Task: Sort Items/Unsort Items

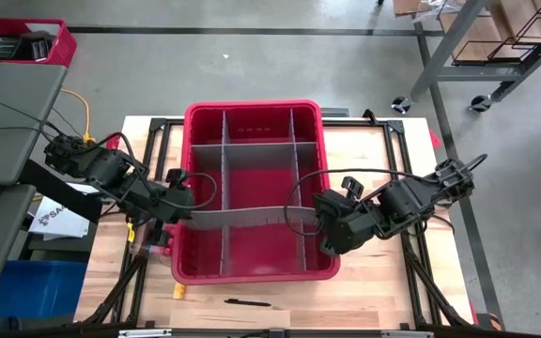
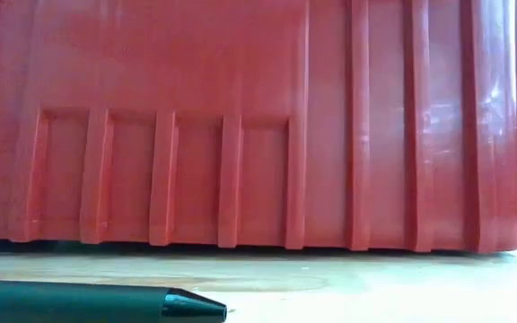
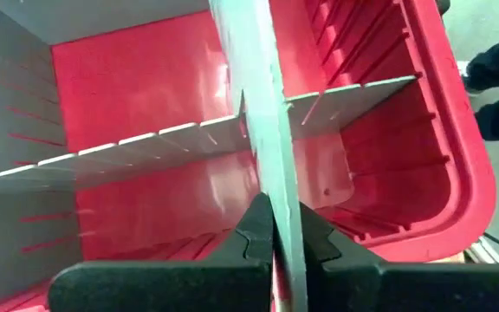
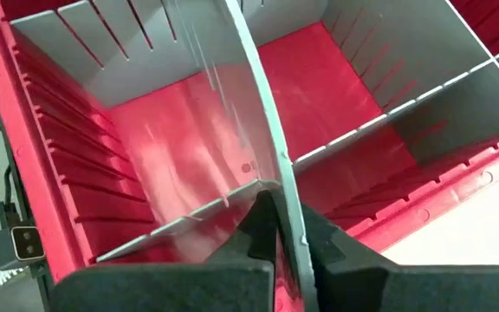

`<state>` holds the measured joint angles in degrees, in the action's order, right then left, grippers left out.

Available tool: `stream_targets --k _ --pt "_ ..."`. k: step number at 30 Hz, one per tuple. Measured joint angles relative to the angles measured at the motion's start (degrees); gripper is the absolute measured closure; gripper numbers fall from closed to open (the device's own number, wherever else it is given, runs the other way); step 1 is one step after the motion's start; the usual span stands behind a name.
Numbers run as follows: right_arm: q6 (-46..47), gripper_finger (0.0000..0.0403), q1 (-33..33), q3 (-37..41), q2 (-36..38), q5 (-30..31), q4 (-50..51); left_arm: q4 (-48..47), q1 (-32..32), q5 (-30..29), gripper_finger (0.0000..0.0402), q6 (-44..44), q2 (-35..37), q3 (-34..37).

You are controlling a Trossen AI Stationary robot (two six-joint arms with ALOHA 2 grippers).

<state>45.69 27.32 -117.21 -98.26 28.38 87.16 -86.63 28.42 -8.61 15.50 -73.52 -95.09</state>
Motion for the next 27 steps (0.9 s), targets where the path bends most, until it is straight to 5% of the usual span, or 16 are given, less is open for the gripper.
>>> stream_targets --k 27 --pt "-9.6 0.0403 -1.8 0.0 -0.2 -1.9 0.3 1.1 -1.0 -2.0 0.0401 -1.0 0.2 4.3"
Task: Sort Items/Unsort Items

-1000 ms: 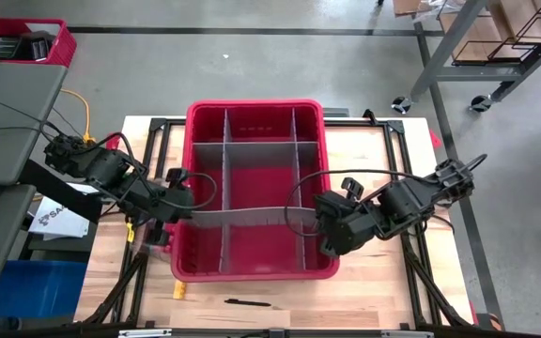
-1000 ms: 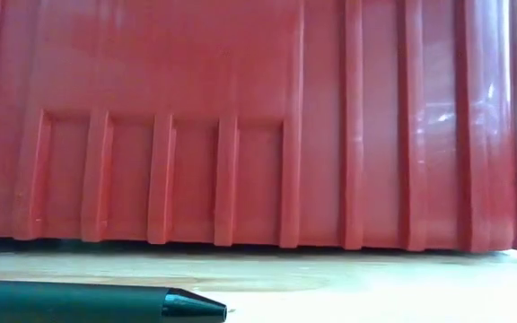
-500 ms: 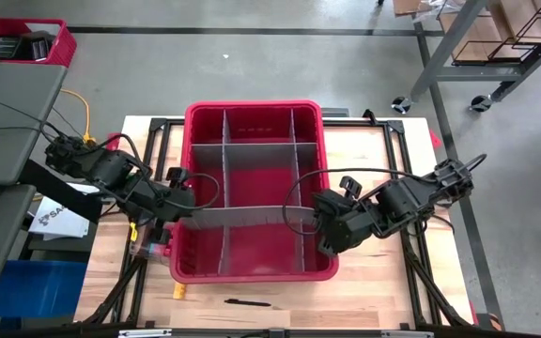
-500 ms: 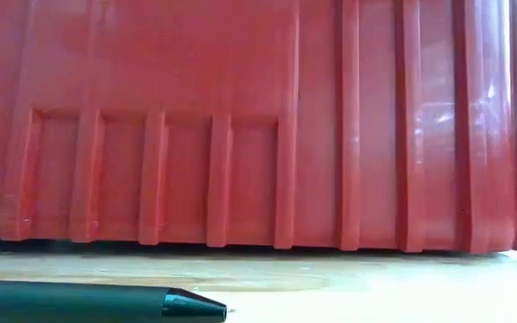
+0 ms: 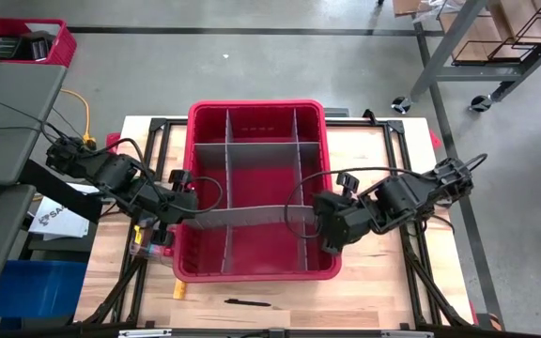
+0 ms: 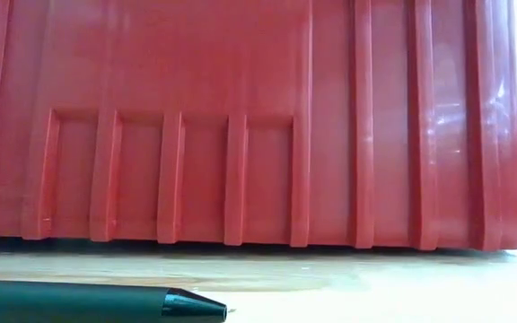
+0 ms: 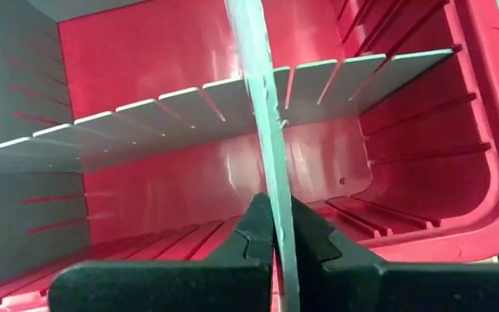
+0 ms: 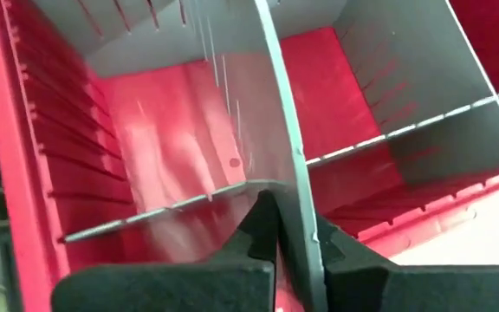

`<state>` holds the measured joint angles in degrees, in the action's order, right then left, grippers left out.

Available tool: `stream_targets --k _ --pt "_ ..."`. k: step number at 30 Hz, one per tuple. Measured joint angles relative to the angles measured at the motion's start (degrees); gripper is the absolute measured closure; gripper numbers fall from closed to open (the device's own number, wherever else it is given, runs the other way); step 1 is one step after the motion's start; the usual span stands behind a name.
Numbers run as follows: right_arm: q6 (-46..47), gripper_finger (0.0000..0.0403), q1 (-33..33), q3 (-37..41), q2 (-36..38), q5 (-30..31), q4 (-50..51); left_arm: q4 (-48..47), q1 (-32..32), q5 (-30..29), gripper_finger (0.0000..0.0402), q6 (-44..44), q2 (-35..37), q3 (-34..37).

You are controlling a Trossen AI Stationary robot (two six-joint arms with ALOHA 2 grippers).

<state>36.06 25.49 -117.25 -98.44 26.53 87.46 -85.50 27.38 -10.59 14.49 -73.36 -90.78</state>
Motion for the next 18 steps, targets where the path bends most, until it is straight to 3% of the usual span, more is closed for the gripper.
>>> stream_targets --k 5,11,18 --pt "-8.8 0.0403 -1.8 0.0 0.0 -0.6 -2.2 -0.4 0.1 -0.1 0.0401 -0.1 0.1 0.0" --pt "-16.1 0.0403 -4.5 0.1 0.0 -6.0 -9.5 -3.0 0.1 0.5 0.0401 -0.1 0.4 0.0" --pt "-18.9 0.0402 -5.7 0.1 0.0 -8.6 -12.9 -4.7 0.1 1.1 0.0401 0.2 0.3 0.0"
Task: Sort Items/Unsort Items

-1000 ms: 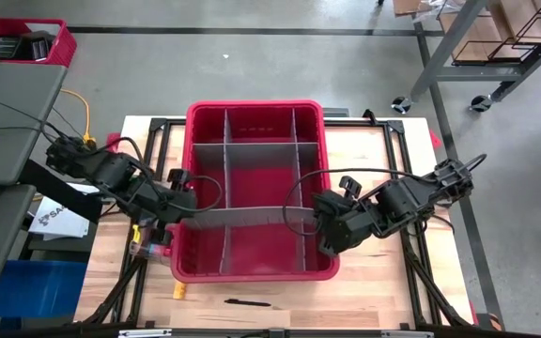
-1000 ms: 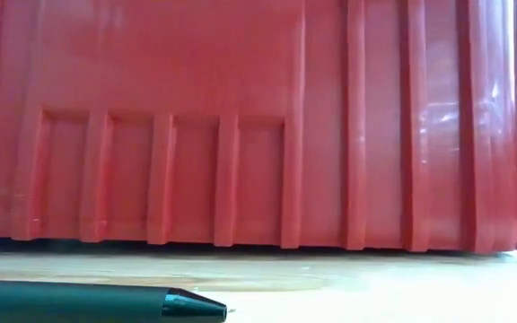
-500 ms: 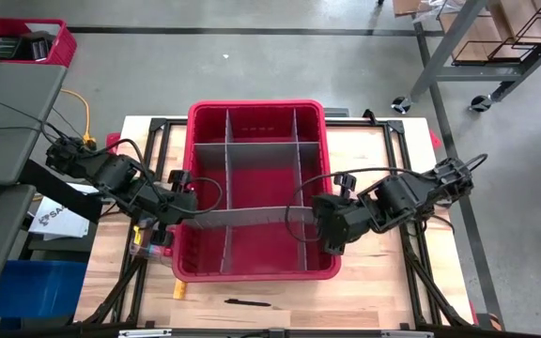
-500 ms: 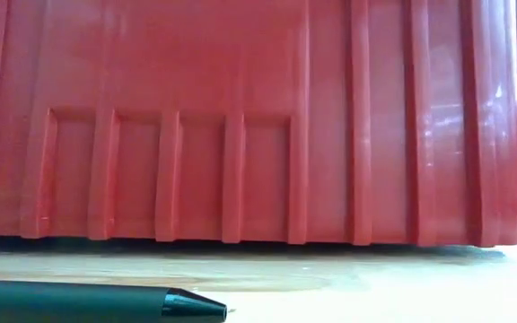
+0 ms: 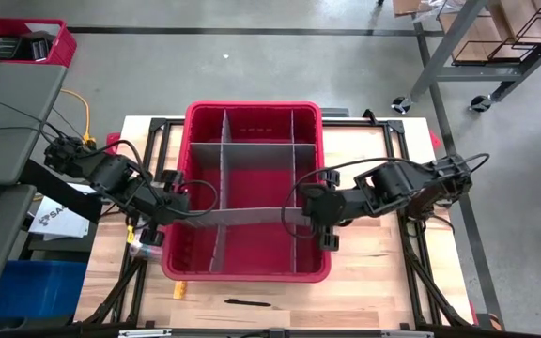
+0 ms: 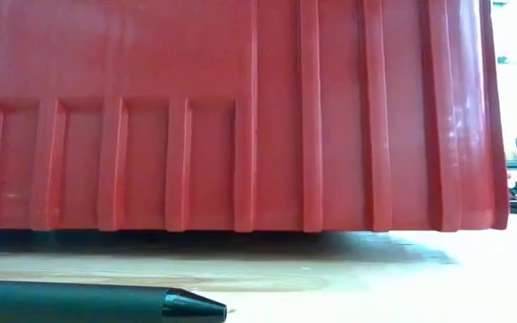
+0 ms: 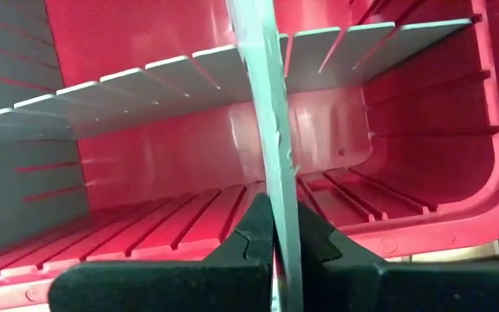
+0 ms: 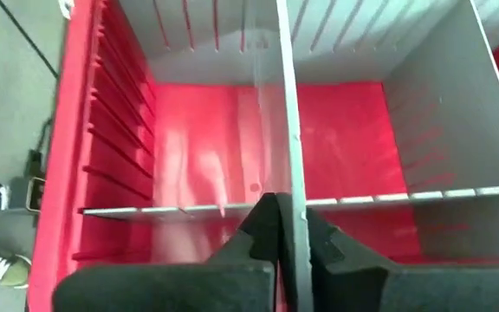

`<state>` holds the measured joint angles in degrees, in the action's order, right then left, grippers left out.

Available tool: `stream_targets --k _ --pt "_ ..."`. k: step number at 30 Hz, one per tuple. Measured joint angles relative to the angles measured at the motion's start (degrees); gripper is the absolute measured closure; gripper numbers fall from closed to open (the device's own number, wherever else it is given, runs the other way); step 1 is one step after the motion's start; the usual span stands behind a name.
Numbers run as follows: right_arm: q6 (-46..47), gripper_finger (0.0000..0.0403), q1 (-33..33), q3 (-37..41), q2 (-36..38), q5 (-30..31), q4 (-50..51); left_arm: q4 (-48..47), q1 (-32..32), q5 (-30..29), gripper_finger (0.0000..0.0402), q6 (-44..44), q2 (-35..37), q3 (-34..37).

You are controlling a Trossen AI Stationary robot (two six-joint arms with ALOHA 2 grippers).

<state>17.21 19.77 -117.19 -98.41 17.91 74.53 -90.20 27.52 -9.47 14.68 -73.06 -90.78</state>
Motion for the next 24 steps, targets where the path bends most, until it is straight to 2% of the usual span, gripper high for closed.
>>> stream_targets --k 8,12,17,24 --pt "-4.2 0.0402 -1.4 0.0 0.1 -1.7 -2.7 -0.3 0.0 0.2 0.0401 -0.3 0.0 0.0" --pt "-4.4 0.0402 -2.2 -0.1 -0.4 -2.0 -0.5 0.4 -0.1 0.0 0.0401 -0.3 -0.1 0.0" --pt "-6.8 0.0403 -3.4 -0.1 -0.4 -6.1 -5.7 -1.0 0.0 0.2 0.0401 -0.4 0.0 0.0" --pt "-8.8 0.0403 -3.7 -0.3 -0.3 -7.4 -10.9 -1.8 0.0 1.1 0.0401 -0.4 -0.1 0.1"
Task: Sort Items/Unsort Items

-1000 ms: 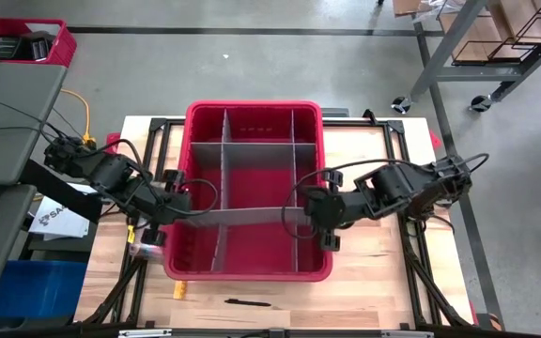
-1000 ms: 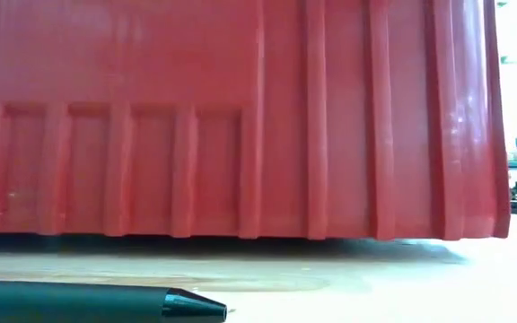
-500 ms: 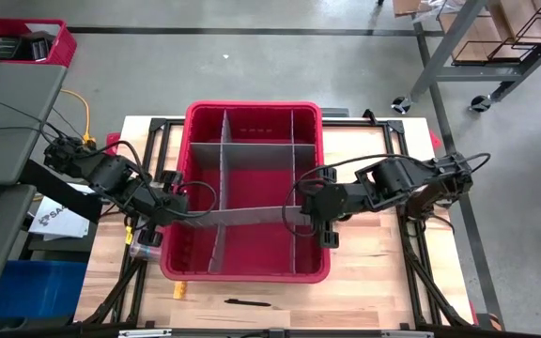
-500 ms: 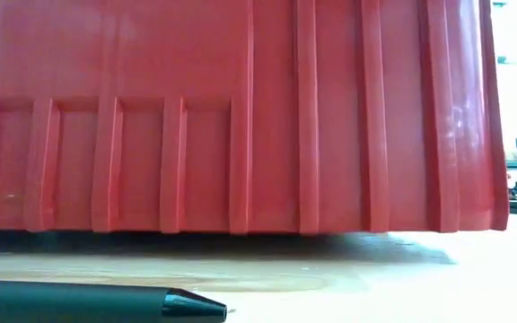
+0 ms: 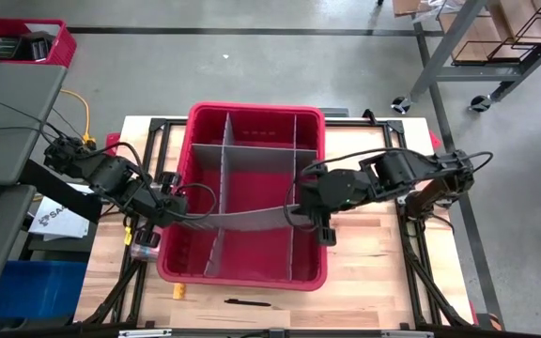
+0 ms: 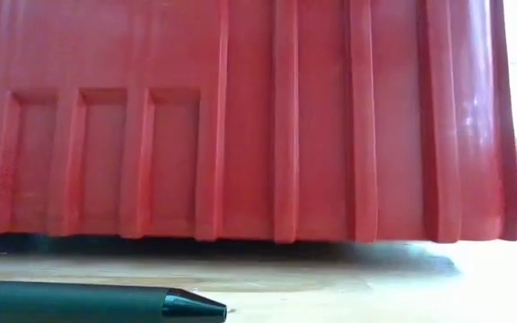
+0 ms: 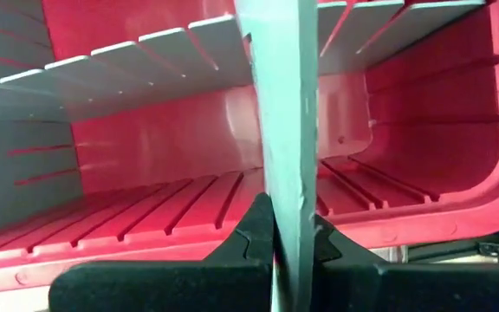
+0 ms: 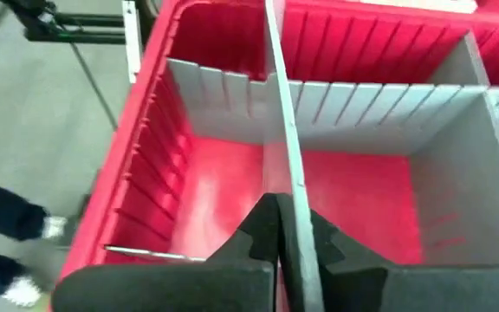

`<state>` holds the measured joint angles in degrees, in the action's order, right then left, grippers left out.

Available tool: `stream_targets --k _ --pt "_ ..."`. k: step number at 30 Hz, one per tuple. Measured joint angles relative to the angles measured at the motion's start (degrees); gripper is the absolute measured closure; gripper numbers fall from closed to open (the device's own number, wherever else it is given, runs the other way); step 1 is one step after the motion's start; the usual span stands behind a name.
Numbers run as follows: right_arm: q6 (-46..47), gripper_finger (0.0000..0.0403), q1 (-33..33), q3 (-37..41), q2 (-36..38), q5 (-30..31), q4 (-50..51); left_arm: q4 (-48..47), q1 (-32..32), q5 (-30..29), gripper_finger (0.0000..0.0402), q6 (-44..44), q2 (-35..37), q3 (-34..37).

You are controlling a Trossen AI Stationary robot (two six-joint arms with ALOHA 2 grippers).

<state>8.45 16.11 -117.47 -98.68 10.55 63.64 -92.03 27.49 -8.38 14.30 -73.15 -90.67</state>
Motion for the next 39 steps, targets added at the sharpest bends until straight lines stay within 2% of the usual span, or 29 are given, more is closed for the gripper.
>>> stream_targets --k 15,22,28,33,39 --pt "11.3 0.0403 2.4 0.2 -2.1 -2.5 2.5 0.6 -0.1 0.1 0.0401 0.0 -0.1 0.0" --pt "7.0 0.0403 2.3 0.2 -2.1 0.9 2.4 0.5 -0.1 -0.2 0.0401 0.0 0.0 0.0" --pt "4.3 0.0403 1.6 -1.1 -1.9 1.8 -2.6 -0.2 -0.1 0.0 0.0401 0.1 0.0 -0.1" --pt "6.5 0.0403 1.6 -0.9 -1.8 1.9 -4.4 -0.4 -0.1 0.5 0.0401 0.2 0.0 -0.1" --pt "7.1 0.0403 1.9 2.9 -1.7 0.7 -6.0 -0.3 -0.1 0.5 0.0401 0.1 0.0 -0.1"
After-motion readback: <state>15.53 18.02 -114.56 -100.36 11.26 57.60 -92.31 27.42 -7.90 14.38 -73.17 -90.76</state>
